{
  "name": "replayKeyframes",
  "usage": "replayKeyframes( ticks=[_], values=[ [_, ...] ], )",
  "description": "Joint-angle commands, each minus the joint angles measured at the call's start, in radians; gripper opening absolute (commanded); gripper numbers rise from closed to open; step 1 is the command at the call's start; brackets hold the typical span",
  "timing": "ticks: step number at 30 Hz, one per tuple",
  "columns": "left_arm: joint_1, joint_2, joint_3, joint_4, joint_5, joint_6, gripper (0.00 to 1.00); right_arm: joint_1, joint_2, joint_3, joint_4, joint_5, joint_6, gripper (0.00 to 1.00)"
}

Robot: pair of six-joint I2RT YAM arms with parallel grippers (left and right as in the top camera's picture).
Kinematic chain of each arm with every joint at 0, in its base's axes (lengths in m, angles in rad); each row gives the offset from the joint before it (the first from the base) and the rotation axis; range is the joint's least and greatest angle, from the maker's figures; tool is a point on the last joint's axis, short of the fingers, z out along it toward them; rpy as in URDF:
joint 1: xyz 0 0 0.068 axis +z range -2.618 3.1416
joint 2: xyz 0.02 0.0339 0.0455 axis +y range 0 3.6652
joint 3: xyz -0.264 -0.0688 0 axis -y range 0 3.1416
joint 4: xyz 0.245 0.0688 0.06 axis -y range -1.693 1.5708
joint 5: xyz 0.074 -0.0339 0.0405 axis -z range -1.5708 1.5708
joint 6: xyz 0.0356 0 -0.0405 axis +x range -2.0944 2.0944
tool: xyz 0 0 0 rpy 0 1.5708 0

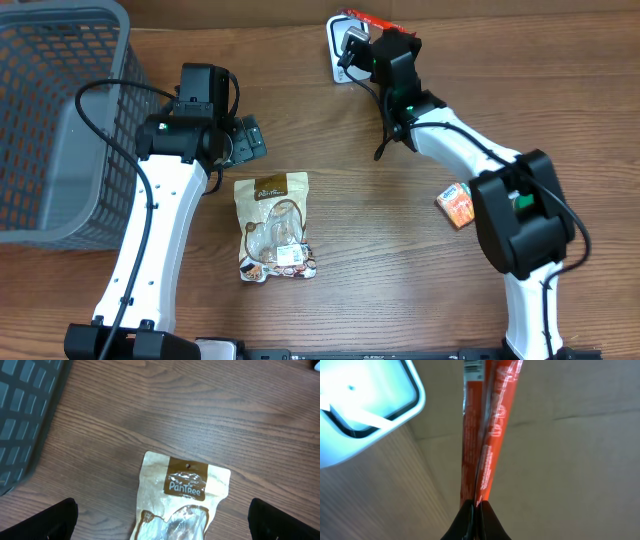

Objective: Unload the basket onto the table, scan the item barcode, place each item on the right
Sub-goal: 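Carry the red sausage sticks up to the scanner window, then hold the red sausage sticks in front of the scanner window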

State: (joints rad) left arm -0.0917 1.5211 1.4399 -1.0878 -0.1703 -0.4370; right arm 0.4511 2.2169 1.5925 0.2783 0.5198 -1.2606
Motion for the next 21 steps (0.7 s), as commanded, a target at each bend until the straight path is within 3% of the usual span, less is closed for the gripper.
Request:
replayKeyframes(
  ticks=[1, 10, 21],
  values=[
    [0.0, -0.005, 0.008, 0.0, -0.016, 0.014, 1.0, -0.008, 0.058, 0.018, 0.076, 0.048, -0.168, 0.03],
    [0.0, -0.005, 0.008, 0.0, -0.016, 0.014, 1.0, -0.011, 0.183, 0.019, 0.229, 0.109, -0.204, 0.03],
    [0.0, -0.005, 0.008, 0.0, -0.016, 0.015, 1.0, -0.007, 0.238, 0.021, 0.245, 0.159, -0.233, 0.03]
  ],
)
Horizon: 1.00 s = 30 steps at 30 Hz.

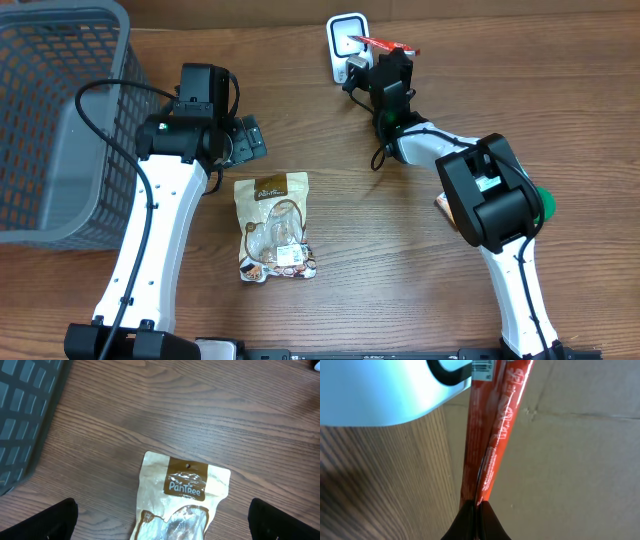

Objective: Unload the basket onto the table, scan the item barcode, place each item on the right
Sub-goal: 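Hold the red sausage sticks in front of the scanner window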

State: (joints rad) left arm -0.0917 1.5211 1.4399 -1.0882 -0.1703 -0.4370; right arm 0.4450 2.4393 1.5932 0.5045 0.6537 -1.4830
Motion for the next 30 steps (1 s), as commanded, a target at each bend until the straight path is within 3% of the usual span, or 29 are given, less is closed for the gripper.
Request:
replayKeyframes(
  ticks=[1, 6, 14, 22, 26, 30],
  values=[
    [0.0, -0.005, 0.008, 0.0, -0.016, 0.014, 1.0, 0.002, 0.015, 0.02, 0.047, 0.026, -0.011, 0.03],
    [0.0, -0.005, 0.008, 0.0, -0.016, 0.015, 1.0, 0.015, 0.015, 0.026, 0.183, 0.026, -0.058, 0.03],
    [0.0, -0.005, 0.008, 0.0, -0.016, 0.014, 1.0, 0.043, 0.015, 0.029, 0.1, 0.007, -0.076, 0.04],
    [0.0, -0.005, 0.008, 0.0, -0.016, 0.014, 1.0, 0.114, -0.058, 0.029, 0.116, 0.052, 0.129, 0.03],
    [0.0, -0.005, 0.008, 0.0, -0.016, 0.015, 1.0, 0.138, -0.157, 0.029, 0.029, 0.065, 0.234, 0.03],
    [0.0, -0.005, 0.008, 0.0, -0.016, 0.015, 1.0, 0.157, -0.288, 0.029, -0.111, 0.174, 0.452, 0.03]
  ],
)
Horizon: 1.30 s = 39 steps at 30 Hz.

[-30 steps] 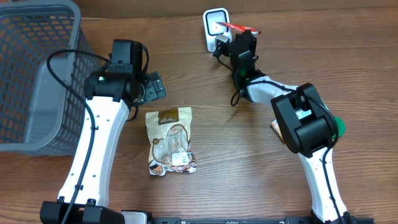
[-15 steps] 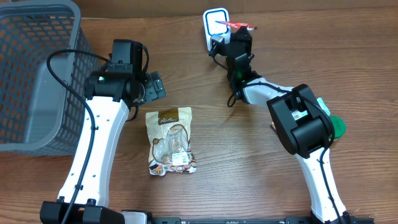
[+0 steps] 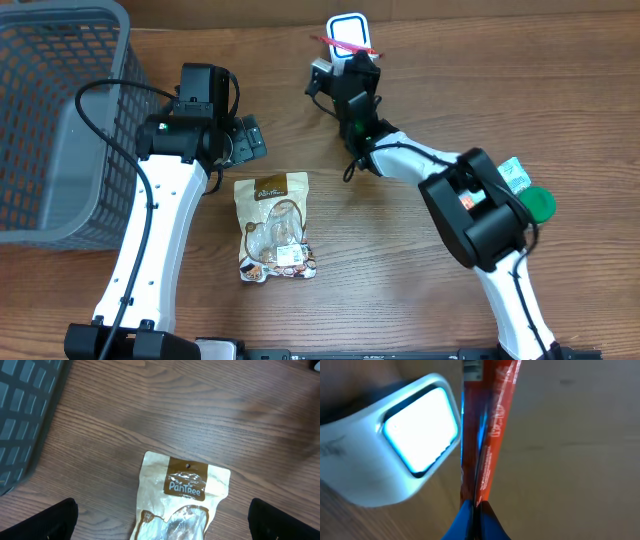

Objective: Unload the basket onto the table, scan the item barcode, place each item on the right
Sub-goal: 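Hold the red sausage sticks in front of the scanner window, then carry the sausage sticks right and release them beside the Kleenex pack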

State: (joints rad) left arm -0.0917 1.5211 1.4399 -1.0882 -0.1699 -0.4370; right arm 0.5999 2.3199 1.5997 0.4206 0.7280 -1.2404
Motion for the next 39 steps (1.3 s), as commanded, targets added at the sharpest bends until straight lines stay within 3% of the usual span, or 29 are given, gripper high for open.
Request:
replayKeyframes(
  ticks=[1, 5, 9, 13, 17, 21, 32, 33, 35, 39],
  values=[
    [0.0, -0.005, 0.008, 0.0, -0.016, 0.014, 1.0, 0.008, -0.2, 0.023, -0.077, 0.144, 0.278, 0.03],
    [0.0, -0.005, 0.008, 0.0, -0.016, 0.015, 1.0, 0.024, -0.324, 0.023, -0.382, 0.363, 0.608, 0.03],
    [0.0, -0.005, 0.008, 0.0, -0.016, 0.014, 1.0, 0.028, -0.419, 0.023, -0.914, 0.422, 1.034, 0.03],
    [0.0, -0.005, 0.008, 0.0, -0.016, 0.014, 1.0, 0.012, -0.452, 0.023, -1.41, 0.109, 1.389, 0.03],
    [0.0, -0.005, 0.008, 0.0, -0.016, 0.014, 1.0, -0.047, -0.451, -0.003, -1.658, -0.27, 1.458, 0.03],
    [0.0, -0.005, 0.008, 0.0, -0.016, 0.015, 1.0, -0.124, -0.451, -0.069, -1.759, -0.432, 1.458, 0.04],
    [0.0, -0.005, 0.008, 0.0, -0.016, 0.014, 1.0, -0.291, -0.451, -0.254, -1.679, -0.435, 1.457, 0.04],
    [0.0, -0.005, 0.008, 0.0, -0.016, 0.014, 1.0, -0.294, -0.451, -0.254, -1.678, -0.435, 1.457, 0.06],
    [0.0, -0.005, 0.008, 0.0, -0.016, 0.014, 1.0, -0.298, -0.451, -0.254, -1.678, -0.435, 1.457, 0.22],
    [0.0, -0.005, 0.008, 0.0, -0.016, 0.015, 1.0, -0.297, -0.451, -0.254, -1.662, -0.432, 1.453, 0.36]
  ],
)
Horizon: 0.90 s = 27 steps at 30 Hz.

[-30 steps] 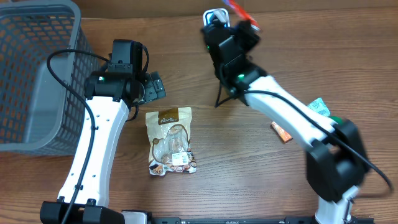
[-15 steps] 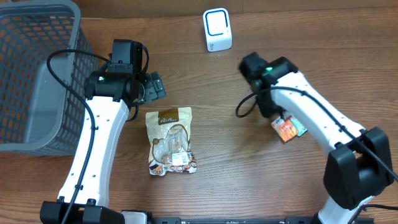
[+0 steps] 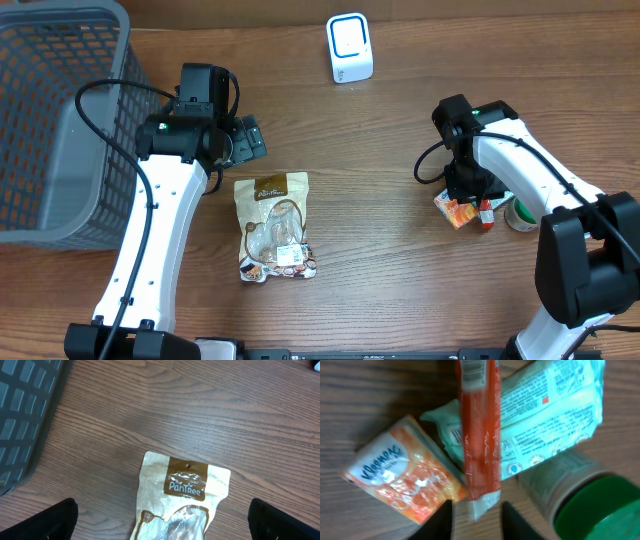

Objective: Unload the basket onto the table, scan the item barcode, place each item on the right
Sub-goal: 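Carry the sausage sticks right and release them beside the Kleenex pack, then move the right gripper left over the PanTree bag and grasp it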

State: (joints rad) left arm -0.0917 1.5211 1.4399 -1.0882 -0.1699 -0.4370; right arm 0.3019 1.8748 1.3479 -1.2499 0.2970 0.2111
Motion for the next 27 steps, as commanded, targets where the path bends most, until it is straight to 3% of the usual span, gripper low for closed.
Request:
replayKeyframes(
  ticks=[1, 7, 11, 16, 21, 27],
  values=[
    [0.0, -0.005, 0.008, 0.0, -0.016, 0.015, 1.0, 0.002, -0.006, -0.001, 0.007, 0.01, 0.002, 0.36],
    [0.0, -0.005, 0.008, 0.0, -0.016, 0.014, 1.0, 0.039, -0.017, 0.069, -0.027, -0.01, 0.029, 0.36],
    [0.0, -0.005, 0.008, 0.0, -0.016, 0.014, 1.0, 0.103, -0.026, 0.141, 0.028, -0.27, 0.028, 0.37],
    [0.0, -0.005, 0.008, 0.0, -0.016, 0.014, 1.0, 0.222, -0.025, 0.149, 0.24, -0.566, 0.041, 0.4],
    [0.0, -0.005, 0.008, 0.0, -0.016, 0.015, 1.0, 0.37, -0.017, 0.147, 0.435, -0.511, 0.2, 0.47],
    [0.0, -0.005, 0.008, 0.0, -0.016, 0.015, 1.0, 0.55, 0.036, 0.143, 0.586, -0.27, 0.325, 0.52]
  ],
)
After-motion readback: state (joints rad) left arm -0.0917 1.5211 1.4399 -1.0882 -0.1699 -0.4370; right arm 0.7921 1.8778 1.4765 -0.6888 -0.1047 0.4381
